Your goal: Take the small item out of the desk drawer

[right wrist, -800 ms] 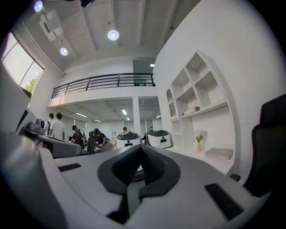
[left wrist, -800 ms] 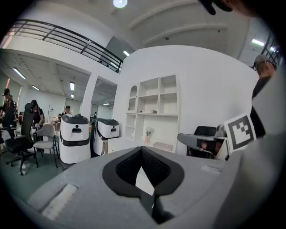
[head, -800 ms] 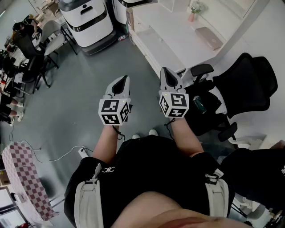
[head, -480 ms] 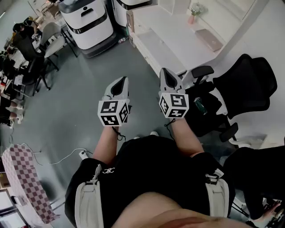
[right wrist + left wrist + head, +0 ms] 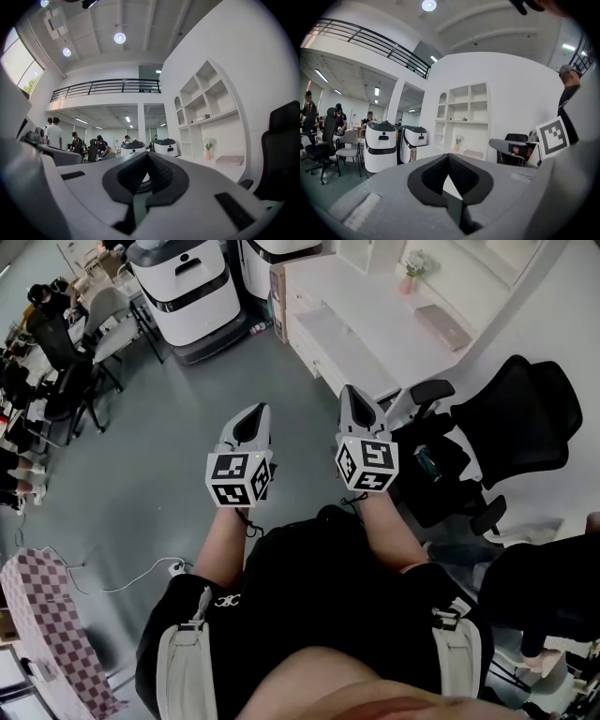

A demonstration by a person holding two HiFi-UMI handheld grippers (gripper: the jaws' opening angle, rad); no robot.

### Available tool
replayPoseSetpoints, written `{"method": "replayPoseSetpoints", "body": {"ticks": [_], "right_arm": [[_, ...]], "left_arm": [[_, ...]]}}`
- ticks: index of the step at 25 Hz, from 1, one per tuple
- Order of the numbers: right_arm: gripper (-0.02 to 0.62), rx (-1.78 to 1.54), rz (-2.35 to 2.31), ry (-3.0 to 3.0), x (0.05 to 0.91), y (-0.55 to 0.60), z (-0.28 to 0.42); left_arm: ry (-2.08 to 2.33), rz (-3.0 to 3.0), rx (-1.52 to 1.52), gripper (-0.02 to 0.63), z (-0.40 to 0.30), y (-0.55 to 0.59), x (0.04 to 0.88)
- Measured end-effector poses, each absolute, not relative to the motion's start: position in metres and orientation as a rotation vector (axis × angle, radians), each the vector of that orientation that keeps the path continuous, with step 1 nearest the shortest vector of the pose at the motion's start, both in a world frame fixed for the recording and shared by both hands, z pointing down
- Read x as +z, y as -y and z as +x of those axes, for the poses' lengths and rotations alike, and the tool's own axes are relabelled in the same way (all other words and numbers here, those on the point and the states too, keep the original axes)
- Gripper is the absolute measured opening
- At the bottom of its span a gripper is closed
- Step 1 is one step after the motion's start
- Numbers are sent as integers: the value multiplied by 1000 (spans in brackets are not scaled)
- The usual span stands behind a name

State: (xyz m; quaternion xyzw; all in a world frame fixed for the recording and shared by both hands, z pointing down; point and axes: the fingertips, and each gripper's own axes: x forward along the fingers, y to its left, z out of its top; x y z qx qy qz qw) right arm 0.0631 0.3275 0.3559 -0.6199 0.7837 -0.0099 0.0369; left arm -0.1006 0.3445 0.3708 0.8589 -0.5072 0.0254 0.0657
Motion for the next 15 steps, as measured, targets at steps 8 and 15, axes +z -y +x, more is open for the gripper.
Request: {"method": "replayPoseSetpoints", "body": {"ticks": [8, 15], "right_arm": [[-3, -18, -1918, -2409, 365, -317, 53], [-3, -53, -1928, -2399, 379, -269, 57]], "left_arm": [[1538, 2594, 62, 14, -115, -335, 377], [1534, 2597, 99, 14, -116, -292, 389]]}}
